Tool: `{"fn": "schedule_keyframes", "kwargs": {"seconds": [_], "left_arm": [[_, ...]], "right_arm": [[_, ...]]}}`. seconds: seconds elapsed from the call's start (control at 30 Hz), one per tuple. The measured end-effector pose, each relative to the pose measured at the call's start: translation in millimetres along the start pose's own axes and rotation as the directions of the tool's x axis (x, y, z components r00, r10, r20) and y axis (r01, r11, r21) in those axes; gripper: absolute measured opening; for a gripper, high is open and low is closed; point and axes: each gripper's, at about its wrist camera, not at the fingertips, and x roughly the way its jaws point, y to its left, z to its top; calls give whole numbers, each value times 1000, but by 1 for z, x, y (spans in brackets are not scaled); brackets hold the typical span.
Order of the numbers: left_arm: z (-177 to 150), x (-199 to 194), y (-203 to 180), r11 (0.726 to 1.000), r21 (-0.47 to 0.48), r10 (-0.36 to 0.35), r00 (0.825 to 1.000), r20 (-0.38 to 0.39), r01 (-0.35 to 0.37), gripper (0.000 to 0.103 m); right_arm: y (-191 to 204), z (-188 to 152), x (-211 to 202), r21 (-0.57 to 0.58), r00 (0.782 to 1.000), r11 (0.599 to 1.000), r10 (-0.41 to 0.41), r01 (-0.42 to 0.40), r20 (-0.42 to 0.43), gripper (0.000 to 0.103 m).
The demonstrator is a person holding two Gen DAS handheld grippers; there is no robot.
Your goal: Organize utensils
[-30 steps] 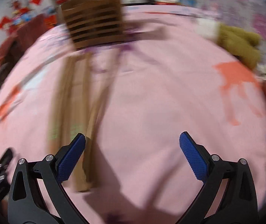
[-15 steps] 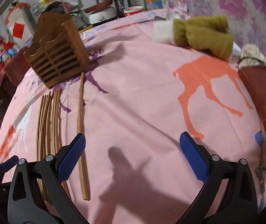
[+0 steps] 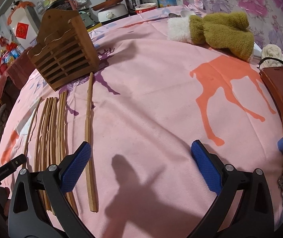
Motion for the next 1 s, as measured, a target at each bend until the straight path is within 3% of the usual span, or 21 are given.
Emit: {"fn": "schedule_keyframes", "kwargs": {"seconds": [0.17,0.43,0.53,0.67,0.83,0.9,1.0], "left_arm": [[-15,-4,-26,991,130,3,1000,3,-3,98],[-42,-12,-14,992,121,-35,999,40,30,97],[-51,-19,-11,992,126,-42,995,85,32,84],[-61,-28,-16,984,166,-78,988,131,56,51],[-69,-31,-24,977,194,-119,979,164,86,27],[-72,-32,-27,974,199,-140,976,165,106,11],[-76,-35,-29,971,200,-162,973,165,128,6]], "right_arm": [[2,-1,-3,-13,1000,1000,0,1,15,97],[15,-6,-13,-79,997,997,-16,23,80,97],[18,-8,-18,-97,994,995,-18,28,107,97],[20,-13,-27,-114,990,993,-14,30,141,97],[25,-20,-35,-141,987,990,7,16,159,97],[26,-23,-37,-154,987,988,22,3,158,96],[27,-33,-39,-181,989,983,42,-16,140,89]]}}
